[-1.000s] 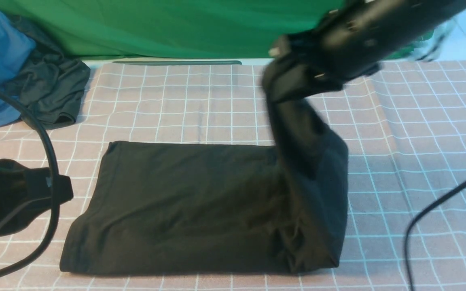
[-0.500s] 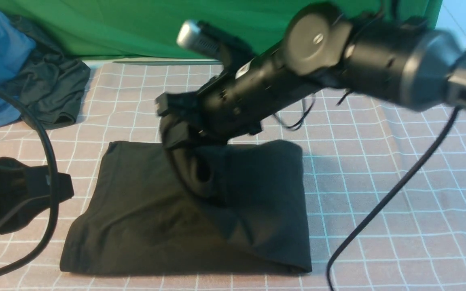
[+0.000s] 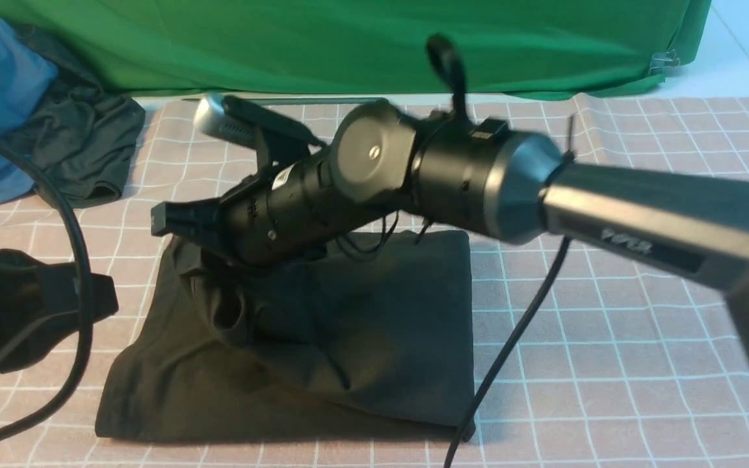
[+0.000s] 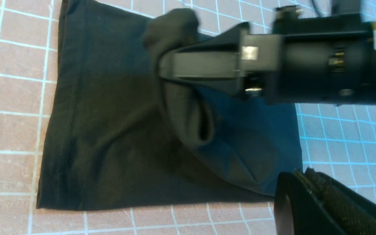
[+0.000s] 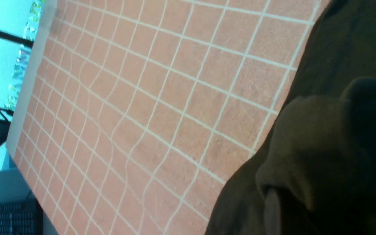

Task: Fold a long-sleeved shirt over a pink coffee tablecloth.
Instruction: 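Fold the right end of the dark garment over onto its left end with the right gripper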

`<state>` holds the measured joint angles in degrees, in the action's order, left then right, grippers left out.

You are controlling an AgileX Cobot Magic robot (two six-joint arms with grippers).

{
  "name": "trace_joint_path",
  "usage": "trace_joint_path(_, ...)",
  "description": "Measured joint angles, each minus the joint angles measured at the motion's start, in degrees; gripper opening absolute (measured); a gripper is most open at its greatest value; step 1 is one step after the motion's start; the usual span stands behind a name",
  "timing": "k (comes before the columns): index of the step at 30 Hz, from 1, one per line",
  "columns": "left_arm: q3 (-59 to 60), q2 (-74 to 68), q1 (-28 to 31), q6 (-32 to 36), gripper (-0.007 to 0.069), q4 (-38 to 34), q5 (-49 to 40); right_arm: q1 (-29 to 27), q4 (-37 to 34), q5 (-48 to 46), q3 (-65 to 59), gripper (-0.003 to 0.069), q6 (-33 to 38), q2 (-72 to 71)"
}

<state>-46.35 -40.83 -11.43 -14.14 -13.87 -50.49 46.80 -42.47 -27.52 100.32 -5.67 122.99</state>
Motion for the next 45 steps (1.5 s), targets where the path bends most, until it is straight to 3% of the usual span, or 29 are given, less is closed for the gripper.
trace_joint_path(5,0.0,0.0,0.0,0.0,0.0013,0.0,-0.7,0.4,-0.3,1.2,0.2,0.0447,0.9,0.9)
trace_joint_path(7,0.0,0.0,0.0,-0.4,0.0013,0.0,-1.2,-0.1,-0.3,-1.1,0.6,0.0492,3.1,0.4)
trace_joint_path(9,0.0,0.0,0.0,-1.4,0.0013,0.0,-1.6,-1.3,0.8,-5.1,0.7,0.0492,6.6,-1.3)
trace_joint_path(11,0.0,-0.1,0.0,-2.1,0.0013,0.0,-1.7,-2.9,3.8,-10.1,0.8,0.044,9.4,-3.6)
trace_joint_path(14,0.0,-1.9,0.0,-2.4,0.0013,-0.6,-1.8,-6.7,11.2,-18.7,0.9,0.0234,11.1,-8.6)
trace_joint_path(15,0.0,-2.1,0.0,-2.4,0.0013,-0.7,-1.8,-7.3,11.7,-19.3,1.0,0.0216,11.3,-9.3)
trace_joint_path(16,-0.1,-3.6,0.0,-2.0,0.0013,-1.7,-1.7,-8.7,15.0,-22.8,0.9,0.0127,11.6,-11.2)
trace_joint_path(19,-1.0,-10.1,0.0,1.7,0.0013,-6.3,-1.0,-12.7,22.4,-31.5,1.0,0.0043,11.8,-16.8)
trace_joint_path(22,-3.0,-18.2,0.0,6.5,0.0013,-12.1,1.1,-15.1,27.3,-39.3,0.9,0.0039,11.9,-21.1)
trace_joint_path(28,-9.4,-33.4,-2.1,10.7,0.0013,-15.4,4.1,-15.9,29.2,-41.7,-4.1,0.0039,11.9,-28.3)
trace_joint_path(36,-18.2,-52.4,-6.8,0.9,0.0013,-0.8,5.8,-15.9,29.2,-36.9,-16.8,0.0039,11.9,-33.9)
trace_joint_path(45,-18.4,-60.4,-6.7,-2.5,0.0013,6.7,3.9,-15.9,29.4,-33.7,-22.6,0.0036,12.8,-34.6)
